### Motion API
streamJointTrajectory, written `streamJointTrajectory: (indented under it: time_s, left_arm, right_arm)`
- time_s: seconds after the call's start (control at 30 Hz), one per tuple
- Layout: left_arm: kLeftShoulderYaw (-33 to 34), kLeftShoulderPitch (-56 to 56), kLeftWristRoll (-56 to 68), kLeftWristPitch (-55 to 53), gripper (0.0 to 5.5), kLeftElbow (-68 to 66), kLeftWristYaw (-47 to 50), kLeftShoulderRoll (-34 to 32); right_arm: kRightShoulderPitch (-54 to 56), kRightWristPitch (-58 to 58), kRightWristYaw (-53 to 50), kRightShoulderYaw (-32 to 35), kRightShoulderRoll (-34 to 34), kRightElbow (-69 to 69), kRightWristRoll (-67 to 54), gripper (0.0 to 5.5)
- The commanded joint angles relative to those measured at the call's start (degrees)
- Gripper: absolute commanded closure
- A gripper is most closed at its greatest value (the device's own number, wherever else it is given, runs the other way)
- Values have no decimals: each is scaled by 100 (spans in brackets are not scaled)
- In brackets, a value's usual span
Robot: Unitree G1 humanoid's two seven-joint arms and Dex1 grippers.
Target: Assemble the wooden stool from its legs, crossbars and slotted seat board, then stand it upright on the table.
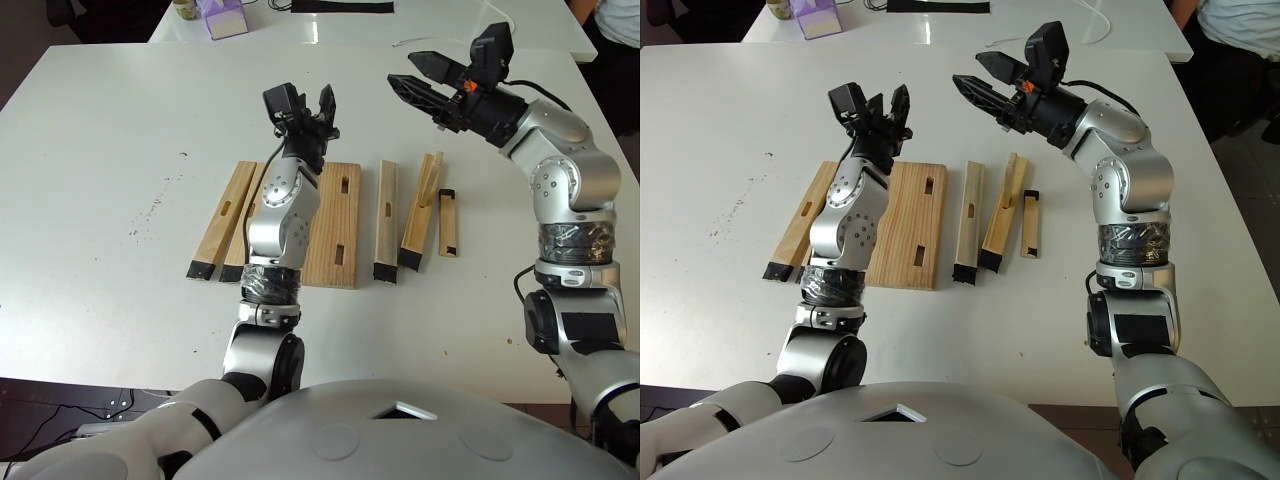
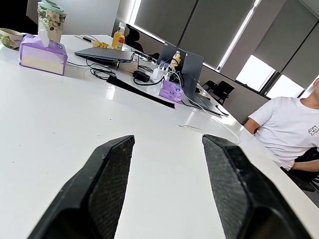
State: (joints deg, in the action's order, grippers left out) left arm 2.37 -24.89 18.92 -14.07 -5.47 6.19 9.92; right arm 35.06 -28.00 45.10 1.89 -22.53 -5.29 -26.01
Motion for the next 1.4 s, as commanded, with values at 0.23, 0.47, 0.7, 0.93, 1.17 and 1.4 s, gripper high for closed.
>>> streamJointTrajectory:
  time_s: [0.23,0.47,0.7,0.93,1.17,1.4]
  left_arm:
    - [84,-223,-6,11,297,-161,33,180]
    - [76,-249,-27,37,297,-208,46,196]
    - [63,-345,-56,189,297,-429,3,206]
    - [108,-289,-52,263,297,-398,26,202]
    - [268,464,211,-228,297,818,189,79]
    - [264,1550,614,-1033,297,2559,818,259]
  right_arm:
    - [323,-48,-47,96,161,226,-197,269]
    - [-269,27,44,-268,51,115,100,269]
    - [-906,962,108,-820,48,-902,960,269]
    - [167,-42,-367,238,161,973,-574,269]
    - [-1878,-1932,-783,-321,-542,3673,-1558,269]
    - [-4554,-2758,-2101,-334,-734,4459,-1000,269]
